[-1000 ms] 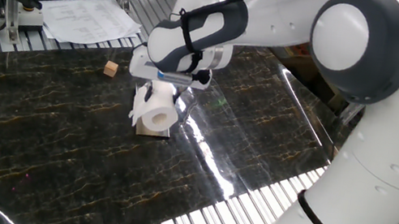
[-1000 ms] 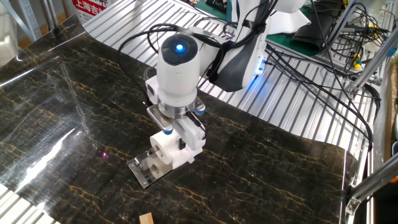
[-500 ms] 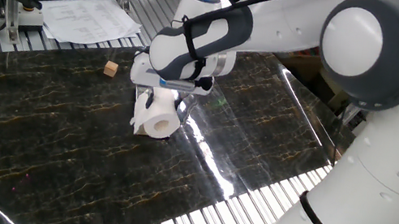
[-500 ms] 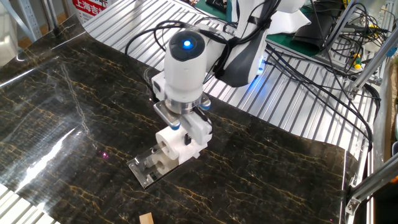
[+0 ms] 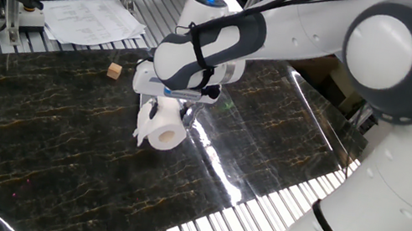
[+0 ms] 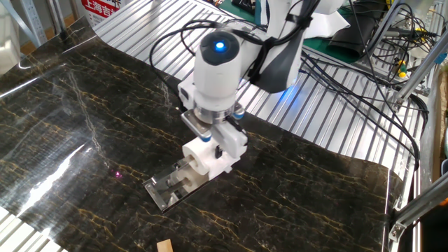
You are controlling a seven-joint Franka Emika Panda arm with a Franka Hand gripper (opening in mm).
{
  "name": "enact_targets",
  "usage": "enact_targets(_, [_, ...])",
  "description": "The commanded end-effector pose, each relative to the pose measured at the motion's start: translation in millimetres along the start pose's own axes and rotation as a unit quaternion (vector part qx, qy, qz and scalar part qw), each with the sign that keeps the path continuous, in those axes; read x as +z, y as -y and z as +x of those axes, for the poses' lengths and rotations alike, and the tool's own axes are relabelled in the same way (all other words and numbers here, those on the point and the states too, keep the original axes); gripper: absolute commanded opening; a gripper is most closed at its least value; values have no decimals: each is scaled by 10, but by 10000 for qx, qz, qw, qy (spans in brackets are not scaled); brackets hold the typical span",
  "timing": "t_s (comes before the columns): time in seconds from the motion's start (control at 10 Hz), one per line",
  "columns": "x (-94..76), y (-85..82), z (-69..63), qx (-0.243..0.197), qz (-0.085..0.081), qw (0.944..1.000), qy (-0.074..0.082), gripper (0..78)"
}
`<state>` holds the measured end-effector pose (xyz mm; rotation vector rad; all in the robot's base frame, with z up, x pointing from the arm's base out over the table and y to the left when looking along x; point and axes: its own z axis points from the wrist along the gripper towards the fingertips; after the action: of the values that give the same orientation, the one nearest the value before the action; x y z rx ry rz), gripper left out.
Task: Take the roll of paper down from the shelf
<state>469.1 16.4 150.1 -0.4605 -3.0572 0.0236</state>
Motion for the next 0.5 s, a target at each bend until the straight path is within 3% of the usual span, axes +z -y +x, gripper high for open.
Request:
enact_targets(0.1, [-71,-70,121,-235,-1,9997,-71,13])
enact_targets(0.5, [-52,-95,265,-464,18,9989,-78,13])
